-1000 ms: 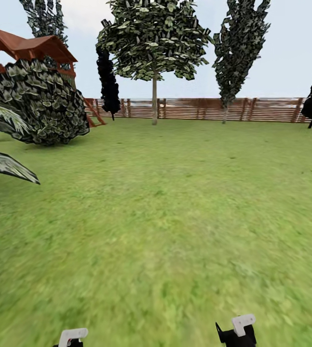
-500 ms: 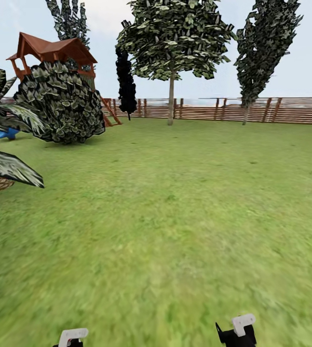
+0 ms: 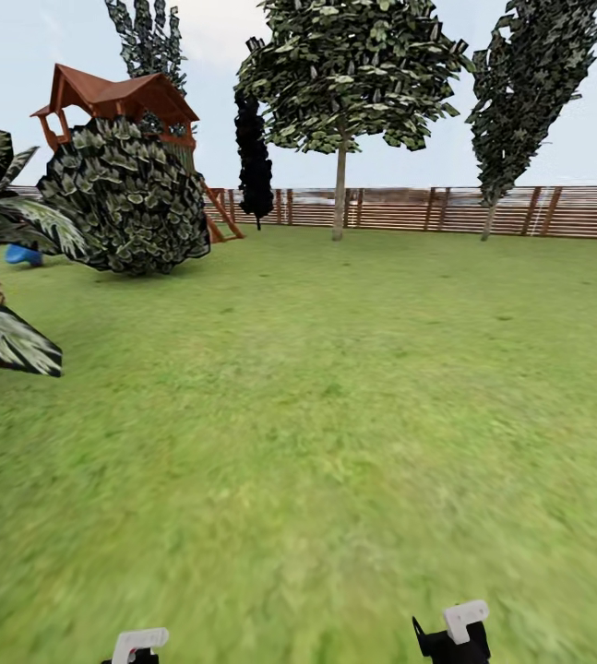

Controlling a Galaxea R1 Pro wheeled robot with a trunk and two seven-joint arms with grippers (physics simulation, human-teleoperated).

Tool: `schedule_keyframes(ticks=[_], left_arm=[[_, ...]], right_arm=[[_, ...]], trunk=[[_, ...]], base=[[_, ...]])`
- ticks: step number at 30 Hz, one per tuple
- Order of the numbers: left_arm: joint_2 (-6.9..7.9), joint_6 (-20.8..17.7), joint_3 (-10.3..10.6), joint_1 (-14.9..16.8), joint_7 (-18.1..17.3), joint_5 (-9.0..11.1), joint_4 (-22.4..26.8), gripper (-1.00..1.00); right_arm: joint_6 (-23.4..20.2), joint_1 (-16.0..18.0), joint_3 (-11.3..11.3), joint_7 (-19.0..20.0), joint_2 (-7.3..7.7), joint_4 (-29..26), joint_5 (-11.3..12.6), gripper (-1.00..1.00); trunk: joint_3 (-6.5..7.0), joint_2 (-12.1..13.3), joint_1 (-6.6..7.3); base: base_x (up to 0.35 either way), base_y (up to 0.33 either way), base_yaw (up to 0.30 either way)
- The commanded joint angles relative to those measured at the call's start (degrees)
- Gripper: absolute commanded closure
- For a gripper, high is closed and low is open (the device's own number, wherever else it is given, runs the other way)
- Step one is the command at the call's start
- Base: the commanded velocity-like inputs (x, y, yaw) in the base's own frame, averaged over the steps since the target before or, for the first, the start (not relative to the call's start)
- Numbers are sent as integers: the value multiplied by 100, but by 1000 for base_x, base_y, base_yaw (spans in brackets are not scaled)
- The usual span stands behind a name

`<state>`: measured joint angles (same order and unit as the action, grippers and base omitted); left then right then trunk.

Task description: Pick up the pesticide atomizer in the garden and spray insectifuge to fully cover both potted plants in the garden.

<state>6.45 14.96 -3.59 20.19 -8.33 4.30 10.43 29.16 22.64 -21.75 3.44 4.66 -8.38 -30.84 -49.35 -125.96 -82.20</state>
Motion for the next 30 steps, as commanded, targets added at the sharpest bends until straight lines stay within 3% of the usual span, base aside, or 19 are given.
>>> schedule_keyframes(ticks=[1,21,30], left_arm=[[2,7,-37,4,-55,45,-6,100],[7,7,-37,3,-55,45,-3,100],[6,7,-37,3,-55,45,-3,100]], right_arm=[[20,4,-49,38,0,3,-18,-100],[20,4,-49,34,0,3,-14,-100],[20,4,-49,34,0,3,-10,-100]], trunk=[[-5,-2,-2],[-5,-2,-2],[-5,-2,-2]], base=[[323,-124,1],[328,-115,1],[335,-92,164]])
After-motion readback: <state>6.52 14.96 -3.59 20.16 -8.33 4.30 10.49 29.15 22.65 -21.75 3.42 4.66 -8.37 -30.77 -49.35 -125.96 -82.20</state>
